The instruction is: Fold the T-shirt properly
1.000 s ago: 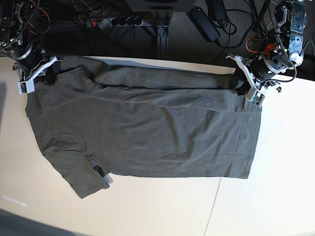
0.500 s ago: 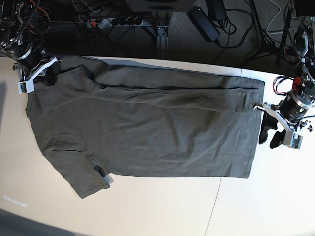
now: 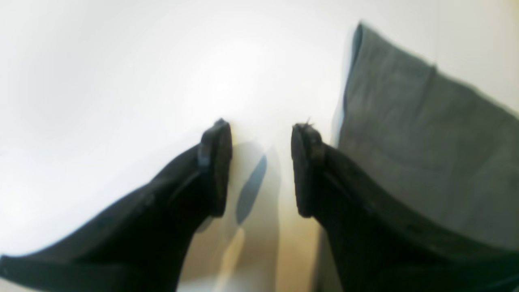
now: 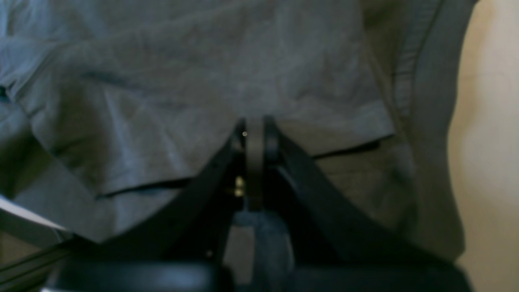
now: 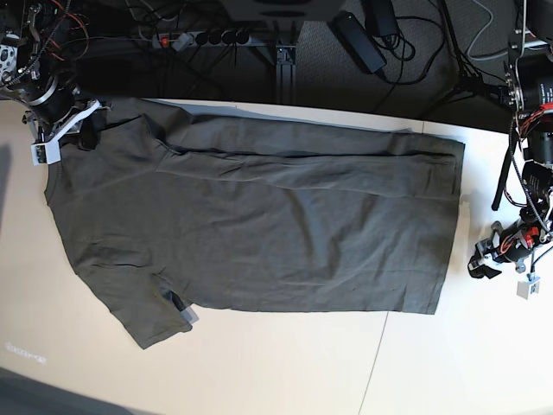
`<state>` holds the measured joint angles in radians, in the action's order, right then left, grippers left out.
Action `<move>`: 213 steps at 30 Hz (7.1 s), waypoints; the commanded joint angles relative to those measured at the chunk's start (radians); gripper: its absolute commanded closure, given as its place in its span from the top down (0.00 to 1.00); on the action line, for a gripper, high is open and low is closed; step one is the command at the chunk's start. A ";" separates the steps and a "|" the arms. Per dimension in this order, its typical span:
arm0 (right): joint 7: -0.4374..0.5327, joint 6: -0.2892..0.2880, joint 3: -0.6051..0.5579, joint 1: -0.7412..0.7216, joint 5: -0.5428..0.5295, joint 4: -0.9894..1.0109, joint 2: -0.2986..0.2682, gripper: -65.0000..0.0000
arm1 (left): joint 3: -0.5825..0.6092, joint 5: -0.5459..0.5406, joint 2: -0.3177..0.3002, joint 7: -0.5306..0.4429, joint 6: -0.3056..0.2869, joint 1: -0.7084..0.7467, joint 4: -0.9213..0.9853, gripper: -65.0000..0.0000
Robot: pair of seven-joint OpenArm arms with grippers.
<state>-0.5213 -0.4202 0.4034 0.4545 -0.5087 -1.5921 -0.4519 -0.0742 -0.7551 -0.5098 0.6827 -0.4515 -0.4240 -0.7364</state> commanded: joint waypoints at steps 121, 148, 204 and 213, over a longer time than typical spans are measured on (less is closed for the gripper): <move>-0.050 -0.093 -0.277 -1.066 0.015 0.865 -0.047 0.00 | 0.265 -0.114 0.016 0.109 -0.247 -0.075 -0.137 0.00; -0.243 -0.093 -0.150 -0.612 -0.259 0.443 -0.282 0.00 | 0.265 -0.296 -0.197 0.296 -0.247 0.220 -0.587 0.00; -0.105 -0.092 -0.408 -0.821 -0.093 0.729 -0.077 0.00 | 0.265 -0.311 -0.197 0.241 -0.247 0.243 -0.587 0.00; -0.134 -0.093 -0.407 -0.822 -0.095 0.555 -0.126 0.00 | 0.265 -0.336 -0.222 0.250 -0.247 0.244 -0.687 0.00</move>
<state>-0.6777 -0.4461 -0.0120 -0.3420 -0.5835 -1.0199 -0.5499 0.2016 -1.0721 -0.7120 0.9466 -0.6750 -0.1585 -1.4071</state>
